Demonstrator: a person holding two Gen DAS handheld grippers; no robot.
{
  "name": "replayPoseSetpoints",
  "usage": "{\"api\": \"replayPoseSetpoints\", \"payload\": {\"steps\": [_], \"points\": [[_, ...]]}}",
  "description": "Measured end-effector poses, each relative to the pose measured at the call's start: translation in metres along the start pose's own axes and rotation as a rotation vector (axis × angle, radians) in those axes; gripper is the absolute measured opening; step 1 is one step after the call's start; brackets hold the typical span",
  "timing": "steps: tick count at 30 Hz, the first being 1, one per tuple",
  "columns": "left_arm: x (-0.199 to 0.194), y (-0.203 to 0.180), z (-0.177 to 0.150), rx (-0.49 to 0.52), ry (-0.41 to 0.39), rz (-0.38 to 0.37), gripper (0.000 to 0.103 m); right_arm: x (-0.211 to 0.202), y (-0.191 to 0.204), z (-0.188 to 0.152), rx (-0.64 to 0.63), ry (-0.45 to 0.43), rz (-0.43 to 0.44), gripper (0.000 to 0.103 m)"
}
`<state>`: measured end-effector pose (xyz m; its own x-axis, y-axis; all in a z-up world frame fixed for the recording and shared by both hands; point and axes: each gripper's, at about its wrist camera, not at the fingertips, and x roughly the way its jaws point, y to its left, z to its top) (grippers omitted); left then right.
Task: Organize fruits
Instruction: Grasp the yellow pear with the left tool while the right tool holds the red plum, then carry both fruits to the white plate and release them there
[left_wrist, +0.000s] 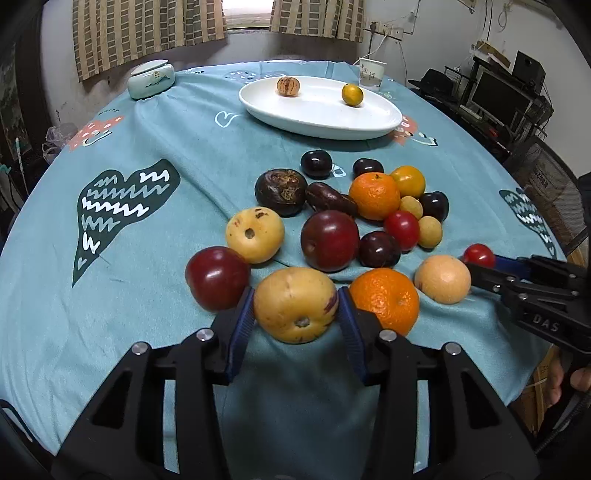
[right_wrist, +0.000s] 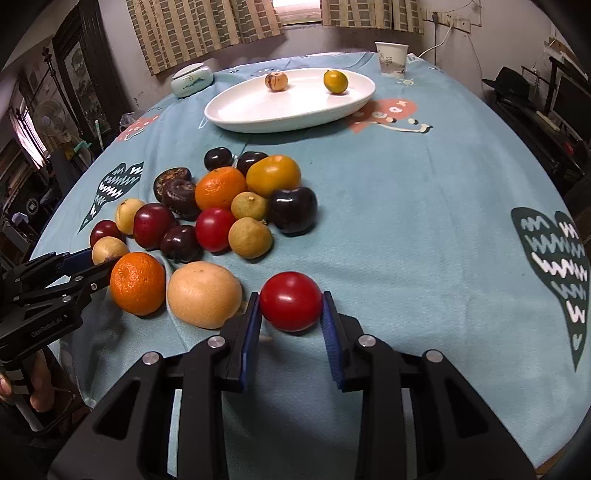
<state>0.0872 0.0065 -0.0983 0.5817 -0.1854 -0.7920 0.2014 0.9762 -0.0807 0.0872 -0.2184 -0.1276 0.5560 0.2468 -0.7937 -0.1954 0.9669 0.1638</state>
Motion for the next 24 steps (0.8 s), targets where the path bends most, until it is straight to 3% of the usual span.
{"api": "replayPoseSetpoints", "payload": {"steps": [6, 16, 20, 24], "points": [[-0.023, 0.011, 0.003, -0.041, -0.034, -0.031, 0.045, -0.028, 0.011, 0.004, -0.039, -0.09, -0.035, 0.032], [-0.043, 0.005, 0.032, -0.021, -0.074, -0.041, 0.045, -0.035, 0.011, 0.023, -0.038, -0.106, 0.012, 0.033], [-0.036, -0.002, 0.08, 0.021, -0.079, -0.038, 0.045, -0.031, 0.01, 0.059, -0.061, -0.099, 0.067, 0.032], [0.0, -0.005, 0.165, 0.016, -0.047, -0.019, 0.045, -0.019, 0.01, 0.13, -0.111, -0.121, 0.087, 0.032]]}}
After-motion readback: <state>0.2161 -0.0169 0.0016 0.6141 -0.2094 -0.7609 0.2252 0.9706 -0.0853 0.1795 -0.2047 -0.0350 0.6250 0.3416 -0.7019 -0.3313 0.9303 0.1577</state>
